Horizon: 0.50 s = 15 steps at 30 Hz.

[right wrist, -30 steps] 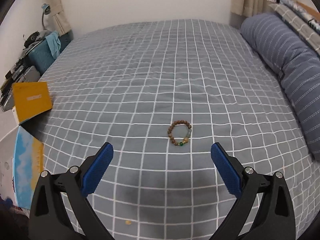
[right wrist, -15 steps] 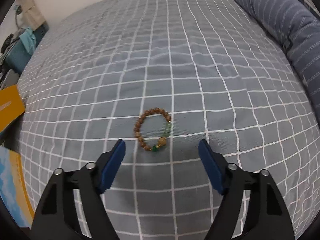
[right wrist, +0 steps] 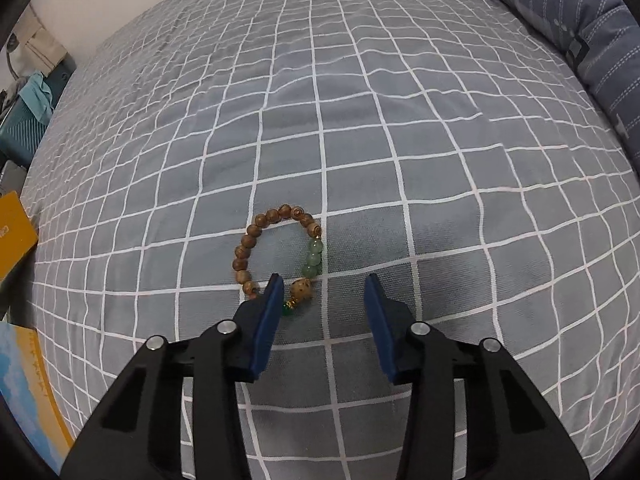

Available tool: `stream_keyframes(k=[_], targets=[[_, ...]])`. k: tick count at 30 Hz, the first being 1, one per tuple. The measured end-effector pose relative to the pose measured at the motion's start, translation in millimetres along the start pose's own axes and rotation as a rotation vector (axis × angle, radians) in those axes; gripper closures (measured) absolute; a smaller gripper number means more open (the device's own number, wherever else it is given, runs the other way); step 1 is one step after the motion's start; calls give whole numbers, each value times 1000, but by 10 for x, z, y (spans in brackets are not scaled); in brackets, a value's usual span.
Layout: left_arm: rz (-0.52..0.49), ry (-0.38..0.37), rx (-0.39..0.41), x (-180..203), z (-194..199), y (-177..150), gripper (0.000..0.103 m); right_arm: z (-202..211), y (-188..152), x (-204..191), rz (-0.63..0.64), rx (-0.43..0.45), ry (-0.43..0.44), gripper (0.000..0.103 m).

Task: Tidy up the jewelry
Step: 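Grasp the red cord gold-tag bracelet with the left tool while the right tool grasps the wooden bead bracelet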

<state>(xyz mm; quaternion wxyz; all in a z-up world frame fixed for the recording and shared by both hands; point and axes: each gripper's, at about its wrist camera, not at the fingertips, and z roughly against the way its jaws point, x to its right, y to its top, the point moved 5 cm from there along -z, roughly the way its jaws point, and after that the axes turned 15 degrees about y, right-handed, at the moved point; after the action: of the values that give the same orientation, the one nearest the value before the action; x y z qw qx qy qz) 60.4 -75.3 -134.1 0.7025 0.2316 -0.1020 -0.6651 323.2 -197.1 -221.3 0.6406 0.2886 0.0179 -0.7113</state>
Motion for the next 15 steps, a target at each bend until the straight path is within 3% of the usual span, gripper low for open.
stream_keyframes(k=[13,15], targets=[[-32,-50,-19,164,-99,-50,7,-83,1,-64,8,-17,-35,82],[-46,-38,-16,194,-121,-33,12,-92,12,-85,8,-19,-35,84]])
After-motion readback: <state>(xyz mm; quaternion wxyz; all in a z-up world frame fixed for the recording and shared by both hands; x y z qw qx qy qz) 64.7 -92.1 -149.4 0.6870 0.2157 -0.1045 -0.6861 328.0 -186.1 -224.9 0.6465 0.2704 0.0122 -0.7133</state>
